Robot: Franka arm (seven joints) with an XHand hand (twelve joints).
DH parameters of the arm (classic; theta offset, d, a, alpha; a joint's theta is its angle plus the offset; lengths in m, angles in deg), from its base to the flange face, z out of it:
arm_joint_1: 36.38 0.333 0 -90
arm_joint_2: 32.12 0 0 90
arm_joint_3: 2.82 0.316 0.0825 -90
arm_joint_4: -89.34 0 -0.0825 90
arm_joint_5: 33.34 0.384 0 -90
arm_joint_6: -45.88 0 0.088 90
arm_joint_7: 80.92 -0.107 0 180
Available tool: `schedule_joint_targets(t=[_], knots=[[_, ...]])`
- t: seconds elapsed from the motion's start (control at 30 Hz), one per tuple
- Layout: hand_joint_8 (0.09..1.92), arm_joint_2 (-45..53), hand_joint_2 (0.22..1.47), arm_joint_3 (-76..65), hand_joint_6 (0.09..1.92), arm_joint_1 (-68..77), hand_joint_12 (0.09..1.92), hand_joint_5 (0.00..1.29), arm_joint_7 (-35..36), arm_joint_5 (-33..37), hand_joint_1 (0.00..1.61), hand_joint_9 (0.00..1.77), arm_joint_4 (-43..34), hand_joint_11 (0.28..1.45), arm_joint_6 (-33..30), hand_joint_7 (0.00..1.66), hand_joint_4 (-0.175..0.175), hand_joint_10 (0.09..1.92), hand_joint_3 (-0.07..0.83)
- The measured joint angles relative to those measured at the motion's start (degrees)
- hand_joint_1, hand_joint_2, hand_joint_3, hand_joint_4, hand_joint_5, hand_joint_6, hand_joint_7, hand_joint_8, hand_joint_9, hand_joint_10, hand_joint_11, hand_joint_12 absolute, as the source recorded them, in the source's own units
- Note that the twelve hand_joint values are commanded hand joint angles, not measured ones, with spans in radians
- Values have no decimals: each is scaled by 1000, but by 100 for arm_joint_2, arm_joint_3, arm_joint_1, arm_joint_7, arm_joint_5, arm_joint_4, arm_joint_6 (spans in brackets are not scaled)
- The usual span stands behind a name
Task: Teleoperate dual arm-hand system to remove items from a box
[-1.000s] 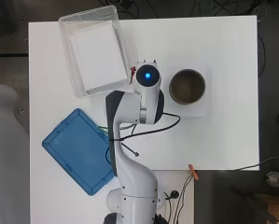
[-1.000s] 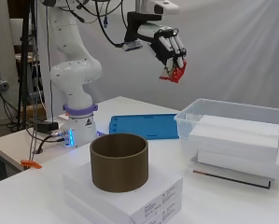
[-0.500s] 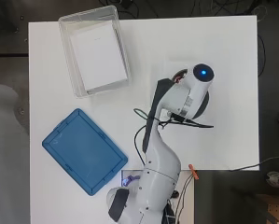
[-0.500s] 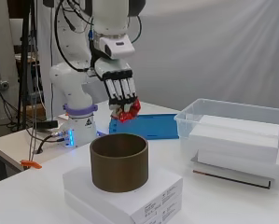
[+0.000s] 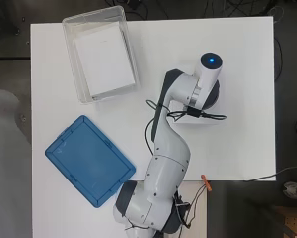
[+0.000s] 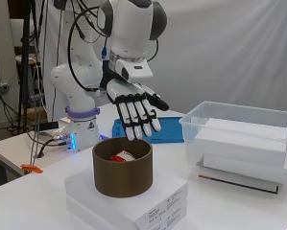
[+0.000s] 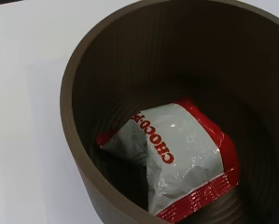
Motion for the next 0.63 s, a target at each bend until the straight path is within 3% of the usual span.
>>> schedule_joint_targets(t=[0.13, 0.3, 0.47, 0.63], knots=[[87, -149, 863, 156, 87, 112, 87, 297, -17, -76, 0, 598, 316, 574, -56, 501, 45, 87, 2], [87, -154, 859, 513, 87, 213, 87, 295, -250, -117, 0, 583, 216, 586, 200, 482, 49, 87, -2], [87, -1630, 843, 1363, 87, 249, 87, 252, -553, -232, 0, 458, 300, 565, 472, 305, 43, 87, -6], [87, -3290, 846, 2385, 87, 313, 87, 250, -843, -237, 0, 456, 525, 541, 868, 344, 34, 87, -2]])
